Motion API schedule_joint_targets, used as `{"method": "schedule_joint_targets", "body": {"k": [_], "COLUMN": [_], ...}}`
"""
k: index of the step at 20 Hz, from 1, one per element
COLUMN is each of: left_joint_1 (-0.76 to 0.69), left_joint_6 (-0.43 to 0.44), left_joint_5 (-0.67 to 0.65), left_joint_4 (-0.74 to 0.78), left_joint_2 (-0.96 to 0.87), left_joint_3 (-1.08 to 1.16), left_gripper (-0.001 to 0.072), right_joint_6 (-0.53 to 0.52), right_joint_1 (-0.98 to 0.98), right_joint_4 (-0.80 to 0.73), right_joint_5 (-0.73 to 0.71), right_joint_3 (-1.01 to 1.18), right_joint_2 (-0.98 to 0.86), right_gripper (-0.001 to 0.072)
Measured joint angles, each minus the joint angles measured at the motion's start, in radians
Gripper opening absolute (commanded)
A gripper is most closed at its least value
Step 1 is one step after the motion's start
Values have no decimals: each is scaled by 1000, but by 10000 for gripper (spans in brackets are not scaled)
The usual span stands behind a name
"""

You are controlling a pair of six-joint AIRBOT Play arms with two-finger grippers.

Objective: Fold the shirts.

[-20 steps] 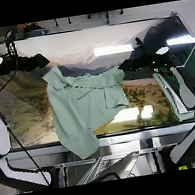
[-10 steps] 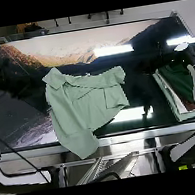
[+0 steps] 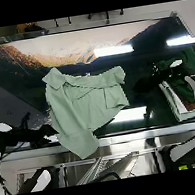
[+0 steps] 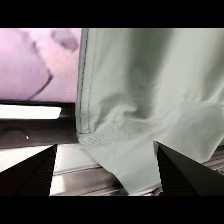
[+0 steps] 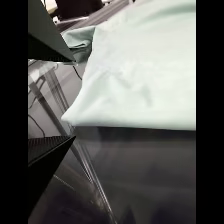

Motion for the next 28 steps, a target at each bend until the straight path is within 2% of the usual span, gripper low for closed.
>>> {"method": "schedule_joint_targets", "body": {"k": [5,6,7,8,15,16,18,20,24,28], "left_joint_1": [-40,-55,-73,-95,-229,-237,-245,-248,-219,-67], "left_joint_6": [71,90,113,132,172,172,167,160,133,84], "left_joint_5": [142,163,192,222,193,178,156,135,67,-17], "left_joint_4": [-124,-153,-171,-183,-239,-240,-247,-253,-261,-392], "left_joint_2": [19,2,-24,-56,-225,-232,-235,-219,-96,93], "left_joint_3": [-126,-128,-125,-115,58,82,131,175,327,669], "left_gripper": [663,506,188,14,14,14,14,14,14,15], "right_joint_6": [-11,-11,-11,-12,-18,-18,-14,-9,-14,-22], "right_joint_1": [0,0,2,5,106,132,185,230,268,199], "right_joint_4": [15,16,16,15,-13,-10,-11,17,140,350], "right_joint_5": [11,5,-1,-10,-100,-115,-169,-193,-147,-106], "right_joint_3": [-27,-30,-35,-42,-148,-154,-164,-163,-71,229], "right_joint_2": [2,2,2,2,0,1,0,2,76,249], "right_gripper": [499,499,500,500,491,337,109,26,26,26]}}
